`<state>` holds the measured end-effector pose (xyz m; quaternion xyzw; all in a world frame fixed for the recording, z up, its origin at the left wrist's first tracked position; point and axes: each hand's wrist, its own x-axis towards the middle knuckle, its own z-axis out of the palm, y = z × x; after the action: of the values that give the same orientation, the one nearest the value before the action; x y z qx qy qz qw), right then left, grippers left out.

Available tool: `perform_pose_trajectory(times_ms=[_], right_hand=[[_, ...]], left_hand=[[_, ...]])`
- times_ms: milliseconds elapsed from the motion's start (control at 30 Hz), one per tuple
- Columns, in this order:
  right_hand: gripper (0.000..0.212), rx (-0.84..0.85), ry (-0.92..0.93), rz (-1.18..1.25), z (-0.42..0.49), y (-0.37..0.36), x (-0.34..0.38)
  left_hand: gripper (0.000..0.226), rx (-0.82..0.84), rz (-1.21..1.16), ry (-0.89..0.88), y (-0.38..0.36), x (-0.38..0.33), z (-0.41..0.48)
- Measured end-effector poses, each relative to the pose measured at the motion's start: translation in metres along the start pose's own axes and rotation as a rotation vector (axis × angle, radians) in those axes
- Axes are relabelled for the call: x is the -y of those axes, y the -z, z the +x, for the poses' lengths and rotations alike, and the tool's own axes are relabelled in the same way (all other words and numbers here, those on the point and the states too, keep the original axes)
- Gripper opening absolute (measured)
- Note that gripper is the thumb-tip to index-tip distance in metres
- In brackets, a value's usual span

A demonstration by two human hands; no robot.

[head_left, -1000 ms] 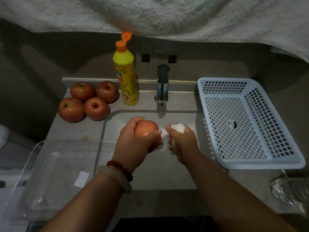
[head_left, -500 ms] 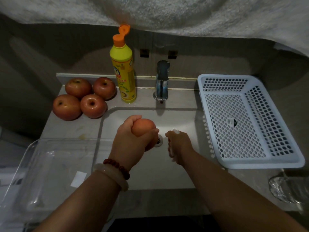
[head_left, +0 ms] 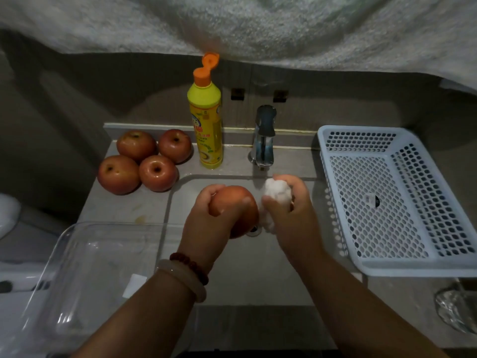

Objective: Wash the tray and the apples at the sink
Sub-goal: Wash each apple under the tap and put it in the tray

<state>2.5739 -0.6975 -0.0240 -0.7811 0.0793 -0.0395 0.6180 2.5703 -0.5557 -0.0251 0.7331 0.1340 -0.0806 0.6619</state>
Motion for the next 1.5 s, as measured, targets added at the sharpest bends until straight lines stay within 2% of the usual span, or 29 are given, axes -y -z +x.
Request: perform_pose_trajectory(times_ms=[100,167,267,333,433,467,500,567,667,700,733,767,800,867,900,933,967,1033,1100,1167,1200,1233,1267,1300,1333,1367,1400,1433,1500], right_hand=[[0.027,0.107,0.362,-0.097,-0.014,-0.008,0.010],[0.027,0.144,0.446,-0.144,-0.015,-0.015,0.010],[0.033,0.063,0.549,-0.232,-0.009,-0.022,0.017],[0.028,0.026,0.422,-0.184,0.000,-0.023,0.020],[0.017,0.017,-0.253,0.037,0.021,-0.018,0.028],[0.017,0.015,-0.379,0.075,0.024,-0.016,0.026],[0.018,-0.001,-0.386,0.085,0.025,-0.015,0.023],[0.021,-0.053,-0.130,0.055,0.013,-0.013,0.019],[0.028,-0.095,0.466,-0.135,-0.014,-0.013,0.010],[0.031,-0.085,0.601,-0.227,-0.018,-0.012,0.007],[0.032,-0.075,0.652,-0.266,-0.017,-0.012,0.005],[0.031,-0.070,0.623,-0.234,-0.014,-0.012,0.006],[0.027,-0.092,0.497,-0.151,-0.009,-0.011,0.011],[0.023,-0.076,0.013,0.110,0.006,-0.012,0.023],[0.023,-0.052,-0.164,0.195,0.013,-0.012,0.024],[0.022,-0.044,-0.203,0.211,0.015,-0.010,0.024],[0.020,-0.062,-0.121,0.175,0.014,-0.009,0.025],[0.017,-0.123,0.188,0.045,0.004,-0.006,0.027],[0.028,-0.144,0.544,-0.120,-0.004,-0.002,0.024],[0.034,-0.108,0.814,-0.279,-0.008,-0.001,0.020],[0.035,-0.090,0.846,-0.305,-0.007,-0.001,0.018],[0.032,-0.083,0.779,-0.248,-0.004,-0.001,0.022],[0.024,-0.113,0.608,-0.142,-0.001,-0.002,0.029],[0.015,-0.112,0.327,0.012,0.003,-0.002,0.037],[0.014,-0.054,0.012,0.196,0.008,-0.002,0.043],[0.011,0.012,-0.222,0.348,0.011,-0.002,0.042],[0.007,0.049,-0.318,0.418,0.012,0.000,0.040],[0.009,0.047,-0.283,0.411,0.010,0.000,0.039],[0.019,-0.027,-0.013,0.260,0.002,0.001,0.040]], left_hand=[[0.058,0.096,-0.206,0.022,0.002,-0.002,0.000],[0.061,0.102,-0.193,-0.038,0.002,-0.004,-0.001],[0.058,0.066,-0.154,-0.096,0.004,-0.003,-0.001],[0.060,0.076,-0.154,-0.091,0.004,-0.001,-0.002],[0.063,0.107,-0.112,-0.103,-0.001,0.000,-0.009],[0.062,0.113,-0.110,-0.103,-0.003,0.000,-0.012],[0.062,0.119,-0.125,-0.089,-0.006,-0.001,-0.013],[0.062,0.133,-0.220,-0.033,-0.008,-0.001,-0.013],[0.060,0.223,-0.388,0.038,-0.004,-0.004,-0.011],[0.054,0.249,-0.406,0.025,-0.002,-0.005,-0.011],[0.052,0.259,-0.409,0.010,-0.002,-0.006,-0.010],[0.055,0.252,-0.402,-0.003,-0.001,-0.006,-0.010],[0.064,0.245,-0.398,-0.007,-0.002,-0.007,-0.010],[0.077,0.226,-0.383,-0.025,-0.005,-0.010,-0.010],[0.076,0.211,-0.381,-0.035,-0.006,-0.011,-0.009],[0.070,0.208,-0.394,-0.027,-0.008,-0.014,-0.008],[0.062,0.214,-0.417,-0.002,-0.010,-0.017,-0.007],[0.053,0.252,-0.465,0.054,-0.011,-0.022,-0.005],[0.043,0.318,-0.516,0.089,-0.010,-0.023,-0.004],[0.048,0.367,-0.584,0.111,-0.008,-0.022,-0.004],[0.059,0.377,-0.599,0.103,-0.006,-0.022,-0.004],[0.068,0.375,-0.576,0.078,-0.007,-0.022,-0.004],[0.074,0.355,-0.542,0.049,-0.007,-0.022,-0.003],[0.079,0.327,-0.516,0.018,-0.008,-0.022,-0.003],[0.083,0.303,-0.499,-0.004,-0.008,-0.023,-0.002],[0.082,0.279,-0.487,-0.019,-0.009,-0.024,-0.002],[0.074,0.261,-0.481,-0.024,-0.010,-0.025,-0.001],[0.061,0.262,-0.487,-0.016,-0.010,-0.026,0.000],[0.047,0.303,-0.506,0.050,-0.010,-0.029,0.001]])
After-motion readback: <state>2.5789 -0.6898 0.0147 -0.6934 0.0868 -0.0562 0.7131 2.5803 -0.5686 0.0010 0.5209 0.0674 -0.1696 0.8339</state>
